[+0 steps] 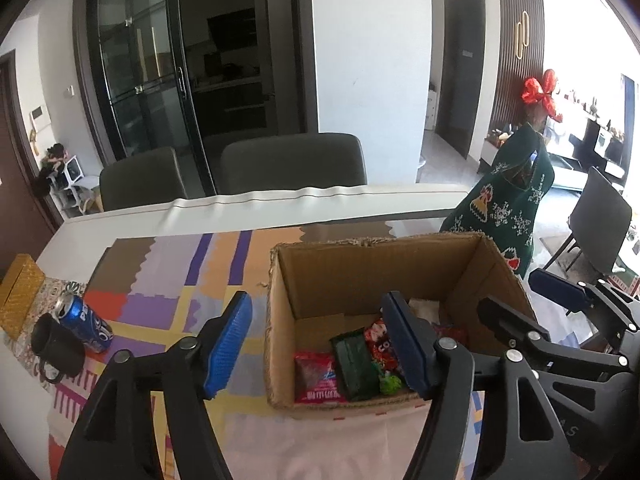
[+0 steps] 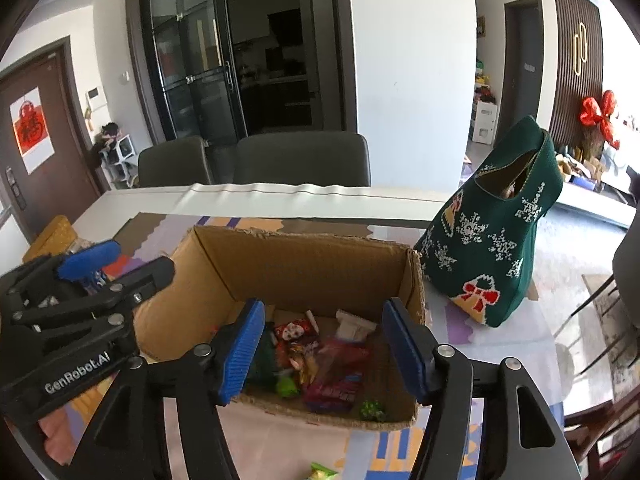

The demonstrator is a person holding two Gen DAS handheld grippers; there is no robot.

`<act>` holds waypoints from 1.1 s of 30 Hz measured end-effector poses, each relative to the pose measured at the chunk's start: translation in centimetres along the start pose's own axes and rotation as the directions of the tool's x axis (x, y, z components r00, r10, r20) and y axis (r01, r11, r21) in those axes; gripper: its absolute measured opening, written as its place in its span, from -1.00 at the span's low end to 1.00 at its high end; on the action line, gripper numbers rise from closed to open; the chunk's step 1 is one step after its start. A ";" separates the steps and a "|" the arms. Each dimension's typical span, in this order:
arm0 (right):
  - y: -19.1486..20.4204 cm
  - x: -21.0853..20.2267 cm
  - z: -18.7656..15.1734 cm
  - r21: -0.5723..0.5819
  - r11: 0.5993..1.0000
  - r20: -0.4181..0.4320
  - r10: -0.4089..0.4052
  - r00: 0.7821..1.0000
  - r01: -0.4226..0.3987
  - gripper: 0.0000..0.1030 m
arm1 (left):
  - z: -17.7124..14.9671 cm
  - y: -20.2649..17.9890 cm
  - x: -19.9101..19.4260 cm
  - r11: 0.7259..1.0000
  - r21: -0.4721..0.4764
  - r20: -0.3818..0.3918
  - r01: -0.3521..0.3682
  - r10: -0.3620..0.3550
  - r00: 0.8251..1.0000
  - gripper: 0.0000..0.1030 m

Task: Organize snacks
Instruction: 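Withdraw both tools from the box toward the biscuit packet and green candy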

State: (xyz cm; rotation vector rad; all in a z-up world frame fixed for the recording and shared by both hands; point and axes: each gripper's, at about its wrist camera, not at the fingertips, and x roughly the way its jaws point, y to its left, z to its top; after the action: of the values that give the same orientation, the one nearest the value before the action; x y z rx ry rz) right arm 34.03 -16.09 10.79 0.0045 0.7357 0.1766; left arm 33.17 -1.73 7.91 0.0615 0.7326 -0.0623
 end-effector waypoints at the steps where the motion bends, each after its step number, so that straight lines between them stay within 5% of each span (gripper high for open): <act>1: 0.1 -0.2 -0.1 -0.002 1.000 0.003 0.001 1.000 -0.001 0.21 | -0.2 0.1 -0.3 1.000 -0.004 0.001 0.000 0.000 1.000 0.34; 17: 1.6 -6.3 -4.4 -0.043 0.998 0.028 0.045 0.999 -0.043 0.21 | -5.8 0.3 -7.2 0.999 0.023 0.054 -0.043 0.042 0.998 0.56; 33: 4.5 -7.7 -10.9 -0.086 0.990 -0.081 0.101 0.992 -0.108 0.22 | -13.4 1.8 -9.7 0.997 0.005 -0.036 -0.083 0.083 0.996 0.63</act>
State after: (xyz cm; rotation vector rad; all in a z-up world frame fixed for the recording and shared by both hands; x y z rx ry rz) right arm 20.46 -13.54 8.15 -0.0499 0.8037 0.3115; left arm 17.17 1.44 4.53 0.0966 0.7656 0.0173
